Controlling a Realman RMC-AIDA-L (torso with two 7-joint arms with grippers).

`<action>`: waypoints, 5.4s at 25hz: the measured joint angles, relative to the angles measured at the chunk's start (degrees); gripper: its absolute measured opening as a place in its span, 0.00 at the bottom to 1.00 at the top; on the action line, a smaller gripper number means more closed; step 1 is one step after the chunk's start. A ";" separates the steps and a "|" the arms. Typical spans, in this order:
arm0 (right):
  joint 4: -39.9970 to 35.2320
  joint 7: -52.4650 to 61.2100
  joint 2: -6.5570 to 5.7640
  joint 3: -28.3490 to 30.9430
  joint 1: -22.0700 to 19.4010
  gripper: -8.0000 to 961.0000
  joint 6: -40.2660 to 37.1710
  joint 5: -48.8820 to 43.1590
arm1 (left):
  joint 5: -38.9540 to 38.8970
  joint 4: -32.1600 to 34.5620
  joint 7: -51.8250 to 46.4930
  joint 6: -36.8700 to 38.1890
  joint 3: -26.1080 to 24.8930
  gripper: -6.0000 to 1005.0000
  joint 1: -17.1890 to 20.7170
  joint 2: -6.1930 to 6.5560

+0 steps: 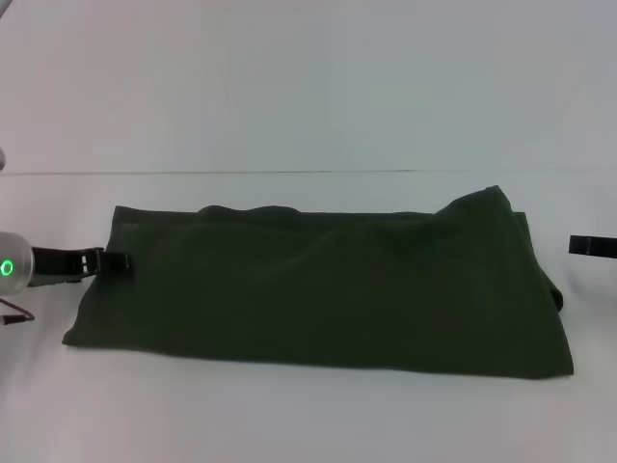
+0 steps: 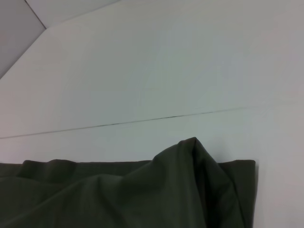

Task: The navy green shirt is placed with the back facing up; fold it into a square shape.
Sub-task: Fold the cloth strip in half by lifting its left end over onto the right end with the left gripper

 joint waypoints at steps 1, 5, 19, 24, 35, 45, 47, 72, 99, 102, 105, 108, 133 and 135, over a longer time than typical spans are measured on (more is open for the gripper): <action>0.00 0.00 0.00 0.00 0.00 0.62 0.00 0.00 | 0.00 -0.39 0.04 -0.13 0.00 0.84 -0.05 0.04; -0.01 0.00 -0.06 -0.03 0.02 0.62 -0.18 0.00 | -0.03 -1.16 0.05 -0.18 0.01 0.84 -0.18 0.16; -0.07 -0.38 -0.30 -0.12 0.19 0.62 -0.34 -0.77 | -2.64 -2.49 3.13 1.94 0.44 0.83 -1.08 -0.33; -0.04 -0.39 -0.30 -0.12 0.00 0.62 -0.31 -0.79 | -2.66 -2.49 3.64 2.10 0.35 0.83 -0.91 -0.20; -0.07 -0.39 -0.30 -0.12 -0.34 0.62 -0.80 -0.80 | -0.53 -0.94 3.77 2.93 0.62 0.48 -0.37 -0.20; -0.06 -0.09 -0.30 -0.12 -0.09 0.62 -0.99 -0.81 | 0.19 4.58 2.49 3.46 0.60 0.36 1.46 -1.55; -0.06 -0.04 -0.30 -0.12 -0.11 0.62 -1.01 -0.83 | -0.18 5.10 2.45 4.31 0.20 0.46 1.66 -1.43; -0.15 0.78 -0.29 -1.35 0.56 0.58 -0.96 -0.97 | -0.02 -0.80 1.65 -0.18 0.43 0.84 -0.04 -0.25; -0.18 0.65 -0.46 -1.33 0.51 0.53 -0.82 -1.41 | -0.08 -1.73 3.29 3.36 0.83 0.60 -1.86 0.16; -0.17 0.71 -0.47 -1.16 0.48 0.53 -0.86 -1.41 | -0.12 -1.05 3.72 3.61 1.28 0.48 -1.99 -0.03; -0.17 0.73 -0.48 -0.93 0.44 0.52 -0.87 -1.41 | -0.23 -0.30 3.90 4.29 1.39 0.35 -2.17 -0.37; -0.11 0.74 -0.48 -0.83 0.35 0.52 -0.71 -1.41 | -0.11 -0.21 3.92 4.49 1.41 0.17 -2.66 -0.80; 48.88 -95.97 5.36 2.32 5.98 0.37 9.33 51.07 | -5.91 25.69 3.88 19.70 5.23 0.03 1.98 -6.97; 51.65 -101.42 5.51 2.44 7.31 0.29 9.90 53.33 | -7.20 28.01 3.40 20.64 6.90 0.03 2.51 -7.13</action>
